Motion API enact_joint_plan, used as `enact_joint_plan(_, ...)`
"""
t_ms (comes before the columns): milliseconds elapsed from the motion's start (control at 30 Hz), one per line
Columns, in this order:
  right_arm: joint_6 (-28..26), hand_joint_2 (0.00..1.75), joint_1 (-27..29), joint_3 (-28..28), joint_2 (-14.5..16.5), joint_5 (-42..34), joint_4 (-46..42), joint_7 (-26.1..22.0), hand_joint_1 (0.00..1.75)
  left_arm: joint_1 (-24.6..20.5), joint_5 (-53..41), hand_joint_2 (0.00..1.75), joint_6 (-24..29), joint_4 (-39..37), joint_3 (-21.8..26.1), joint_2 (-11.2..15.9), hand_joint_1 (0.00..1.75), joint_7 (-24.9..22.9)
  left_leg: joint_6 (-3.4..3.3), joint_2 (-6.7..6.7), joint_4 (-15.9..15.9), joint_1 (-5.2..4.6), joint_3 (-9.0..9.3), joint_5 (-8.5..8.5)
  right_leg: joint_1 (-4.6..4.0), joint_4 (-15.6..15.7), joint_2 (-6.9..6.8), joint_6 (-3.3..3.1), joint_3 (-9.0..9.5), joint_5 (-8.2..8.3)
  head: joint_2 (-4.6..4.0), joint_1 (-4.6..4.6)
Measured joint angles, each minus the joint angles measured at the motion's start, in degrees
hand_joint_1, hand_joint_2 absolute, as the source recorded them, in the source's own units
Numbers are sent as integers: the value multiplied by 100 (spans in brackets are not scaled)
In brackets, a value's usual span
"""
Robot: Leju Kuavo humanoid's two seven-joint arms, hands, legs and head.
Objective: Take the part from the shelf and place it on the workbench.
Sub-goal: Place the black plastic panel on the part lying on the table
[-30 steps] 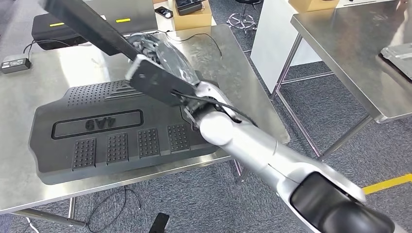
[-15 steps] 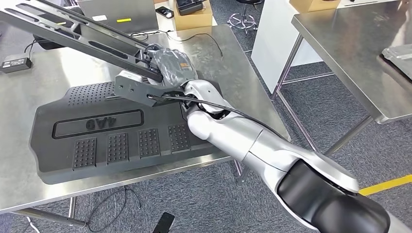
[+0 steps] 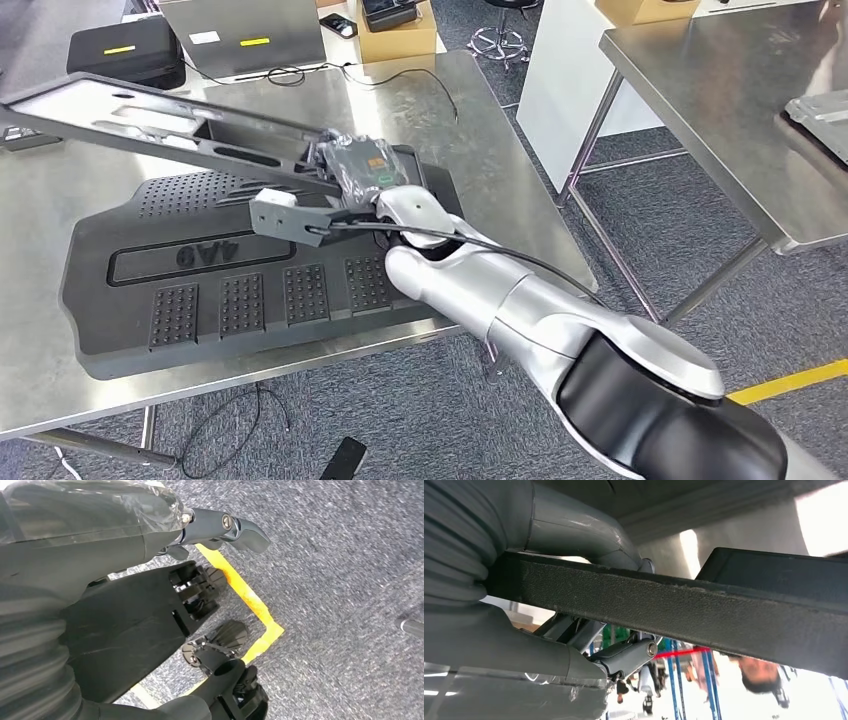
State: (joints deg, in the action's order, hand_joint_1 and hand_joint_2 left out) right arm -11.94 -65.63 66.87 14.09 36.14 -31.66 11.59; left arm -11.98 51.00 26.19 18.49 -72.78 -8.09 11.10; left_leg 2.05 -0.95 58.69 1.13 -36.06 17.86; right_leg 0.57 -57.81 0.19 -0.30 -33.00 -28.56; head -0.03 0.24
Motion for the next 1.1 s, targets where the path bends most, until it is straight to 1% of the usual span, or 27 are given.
enact_joint_plan(133, 203, 175, 207, 171, 66, 223, 276, -112, 175, -7, -78, 175, -32, 0, 0, -22, 0, 27, 0, 1, 0, 0, 0, 0, 0, 0, 1, 0, -1, 0, -1, 0)
enact_joint_plan(233, 321, 175, 467, 330, 144, 505, 414, -268, 175, -9, -129, 175, -40, 0, 0, -40, 0, 107, 1, 2, 0, 0, 0, 1, 0, 0, 1, 0, -1, 0, 1, 1)
enact_joint_plan(400, 345, 175, 853, 629, 299, 680, 633, -453, 175, -9, -202, 175, -48, 0, 0, -67, 0, 185, 2, 3, -3, 2, 0, 1, -2, 0, 2, -1, -3, -1, 0, -1)
enact_joint_plan(533, 305, 0, 926, 739, 362, 691, 720, -556, 0, -10, -267, 175, -33, -1, 2, -75, 0, 203, 2, 10, -5, 2, 7, 1, -2, 0, 8, -1, -1, -1, 1, -1)
enact_joint_plan(667, 283, 0, 1005, 820, 421, 657, 767, -613, 0, -10, -314, 0, 46, -3, 6, -76, 0, 226, 5, 10, -6, 2, 9, -1, -2, 0, 8, -2, 0, 0, 1, -1)
enact_joint_plan(1100, -38, 0, 1036, 887, 511, 475, 775, -472, 0, -6, -457, 0, 6, -14, 137, -76, 0, 289, 6, 9, -6, 2, 9, -1, -2, -1, 8, -3, 1, 0, 0, 2)
